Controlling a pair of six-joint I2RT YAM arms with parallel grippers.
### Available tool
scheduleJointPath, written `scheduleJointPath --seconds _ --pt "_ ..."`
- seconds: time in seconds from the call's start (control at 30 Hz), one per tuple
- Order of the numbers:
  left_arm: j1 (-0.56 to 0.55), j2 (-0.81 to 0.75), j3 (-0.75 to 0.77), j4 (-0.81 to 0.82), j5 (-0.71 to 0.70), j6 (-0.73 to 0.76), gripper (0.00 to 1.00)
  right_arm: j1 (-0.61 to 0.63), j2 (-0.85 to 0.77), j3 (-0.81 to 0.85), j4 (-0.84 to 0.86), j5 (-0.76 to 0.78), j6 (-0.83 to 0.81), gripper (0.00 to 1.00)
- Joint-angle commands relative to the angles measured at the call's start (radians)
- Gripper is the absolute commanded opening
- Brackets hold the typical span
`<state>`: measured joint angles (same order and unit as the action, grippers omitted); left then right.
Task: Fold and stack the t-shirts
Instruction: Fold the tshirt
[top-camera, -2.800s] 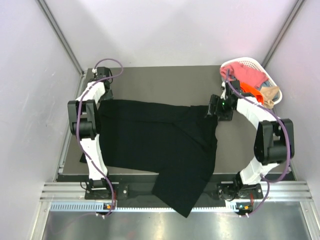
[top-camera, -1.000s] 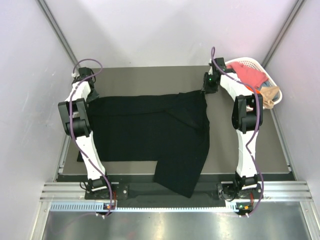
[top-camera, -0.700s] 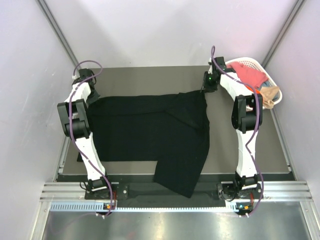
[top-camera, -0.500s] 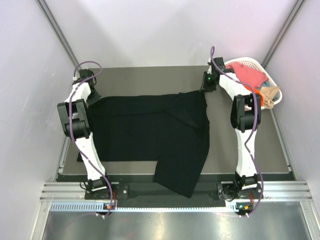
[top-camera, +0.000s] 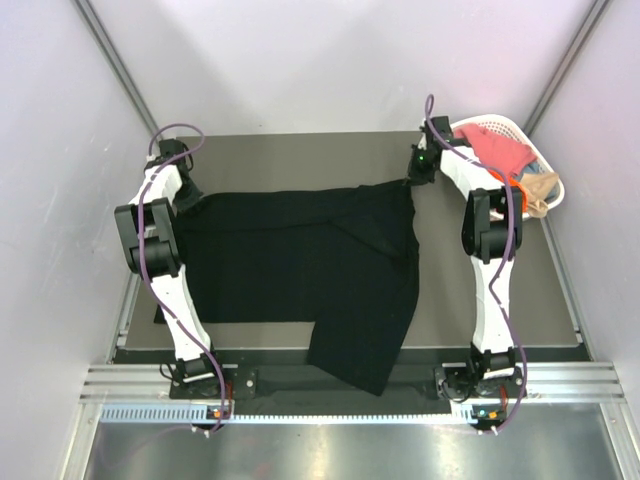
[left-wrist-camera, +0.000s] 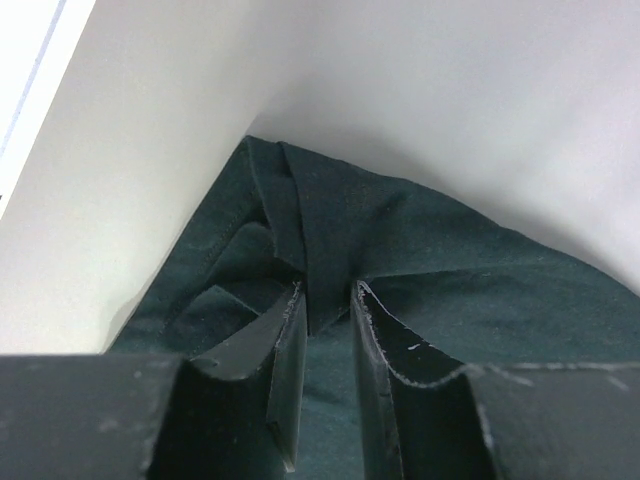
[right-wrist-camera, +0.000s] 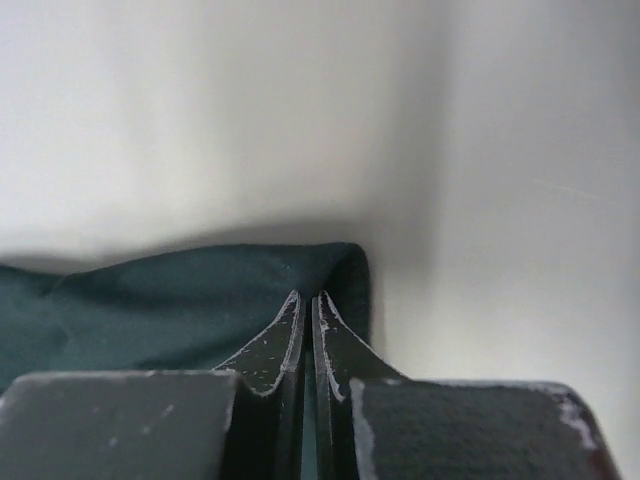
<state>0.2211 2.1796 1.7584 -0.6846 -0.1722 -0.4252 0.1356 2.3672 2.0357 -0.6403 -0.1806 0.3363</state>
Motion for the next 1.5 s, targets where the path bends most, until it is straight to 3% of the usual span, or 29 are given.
scheduleJointPath --seconds 0.0,0.27,0.37,0.4,0.5,0.7,0.93,1.07,1.1,1.23,1.47 --pt "0.0 -0.024 0.004 -0.02 -0.006 -0.003 0.29 -0.045 -0.068 -0.02 -0.002 0.088 0.004 0.0" --pt "-0.002 -0.034 0.007 -0.029 -0.012 0.002 0.29 -0.065 -0.108 -0.066 -0.001 0.047 -0.011 0.02" --pt "-0.002 -0.041 0.016 -0.043 -0.015 0.0 0.29 -0.062 -0.114 -0.051 -0.025 0.036 -0.019 0.19" --pt "0.0 -0.043 0.018 -0.049 -0.016 0.0 0.29 -0.06 -0.132 -0.046 -0.035 0.041 -0.026 0.31" --pt "-0.002 -0.057 0.027 -0.056 -0.03 0.008 0.29 -0.044 -0.196 -0.048 -0.093 0.101 -0.08 0.51" --pt "-0.002 -0.084 0.026 -0.069 -0.03 0.0 0.3 0.033 -0.342 -0.179 -0.162 0.102 -0.125 0.69" --pt "-0.005 -0.129 -0.019 -0.093 0.049 -0.053 0.29 0.128 -0.465 -0.455 -0.099 -0.032 -0.137 0.64" --pt "-0.026 -0.173 -0.121 -0.07 0.091 -0.079 0.29 0.157 -0.482 -0.519 -0.067 -0.088 -0.154 0.39" --pt "-0.031 -0.191 -0.143 -0.067 0.097 -0.084 0.29 0.162 -0.484 -0.526 -0.064 -0.091 -0.158 0.37" --pt "-0.043 -0.244 -0.259 -0.041 0.143 -0.093 0.28 0.177 -0.488 -0.577 -0.061 -0.089 -0.189 0.41" --pt "-0.043 -0.307 -0.316 -0.05 0.134 -0.076 0.28 0.2 -0.487 -0.641 -0.033 -0.105 -0.212 0.44"
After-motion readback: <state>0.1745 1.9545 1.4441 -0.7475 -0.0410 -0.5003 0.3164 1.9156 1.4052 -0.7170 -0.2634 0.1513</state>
